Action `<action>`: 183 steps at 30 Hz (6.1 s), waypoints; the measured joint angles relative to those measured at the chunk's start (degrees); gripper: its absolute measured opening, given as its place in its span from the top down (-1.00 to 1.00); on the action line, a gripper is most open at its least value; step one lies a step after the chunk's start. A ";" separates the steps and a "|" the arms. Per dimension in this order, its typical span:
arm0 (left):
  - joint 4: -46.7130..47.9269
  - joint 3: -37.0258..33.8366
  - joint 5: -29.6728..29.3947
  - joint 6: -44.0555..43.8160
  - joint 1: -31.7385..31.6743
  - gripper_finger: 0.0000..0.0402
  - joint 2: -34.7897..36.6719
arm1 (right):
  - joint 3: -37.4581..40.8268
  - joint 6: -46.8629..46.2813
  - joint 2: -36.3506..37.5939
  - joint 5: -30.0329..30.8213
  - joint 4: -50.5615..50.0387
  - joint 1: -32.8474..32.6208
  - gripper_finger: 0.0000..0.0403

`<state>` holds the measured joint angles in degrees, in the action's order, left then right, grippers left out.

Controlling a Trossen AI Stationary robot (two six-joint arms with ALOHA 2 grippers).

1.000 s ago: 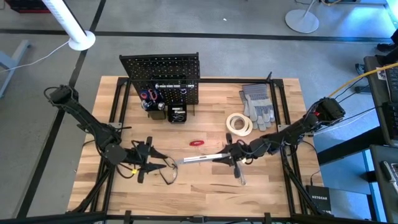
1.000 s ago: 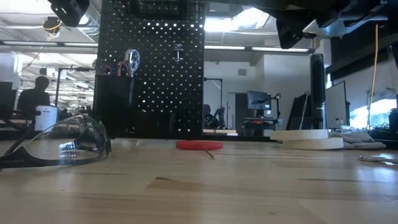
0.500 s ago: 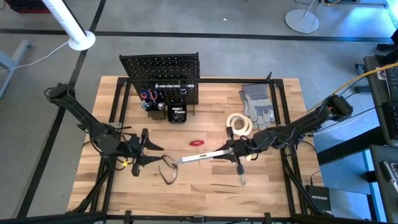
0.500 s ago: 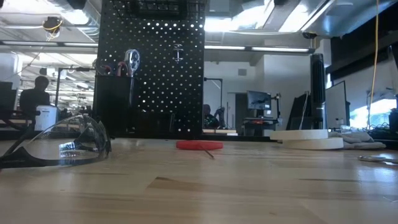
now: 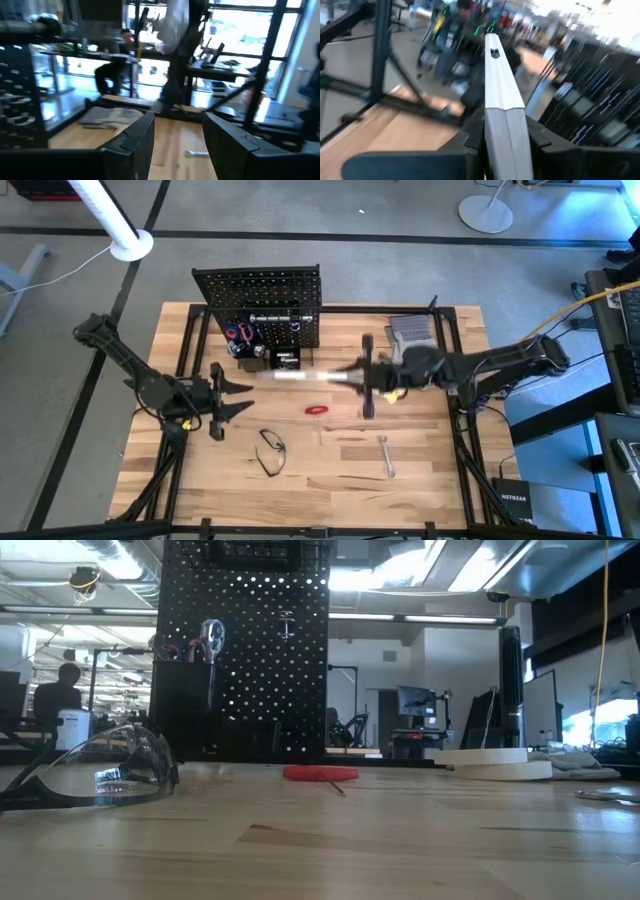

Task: Hang tools onto peg board
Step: Put the spirit level on the peg board, then put the wrench into the left pegboard organizer bin

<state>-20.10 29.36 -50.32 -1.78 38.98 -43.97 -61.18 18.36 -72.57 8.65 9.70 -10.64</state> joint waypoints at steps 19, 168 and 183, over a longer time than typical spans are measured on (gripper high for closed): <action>0.09 0.00 -0.27 0.30 -2.03 0.23 0.01 | -39.63 -1.99 -19.99 -27.22 -16.32 30.76 0.68; 1.41 0.03 2.58 -28.30 -1.88 0.23 -21.16 | 7.69 -79.09 -27.20 12.34 -36.01 -28.95 1.00; 0.72 0.00 2.62 -38.30 -1.90 0.23 -31.29 | 9.39 -74.74 -28.52 14.20 -35.74 -28.23 0.99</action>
<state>-19.38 29.36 -47.70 -40.07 37.08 -75.26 -51.79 -56.39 -101.09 22.85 -26.04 -38.87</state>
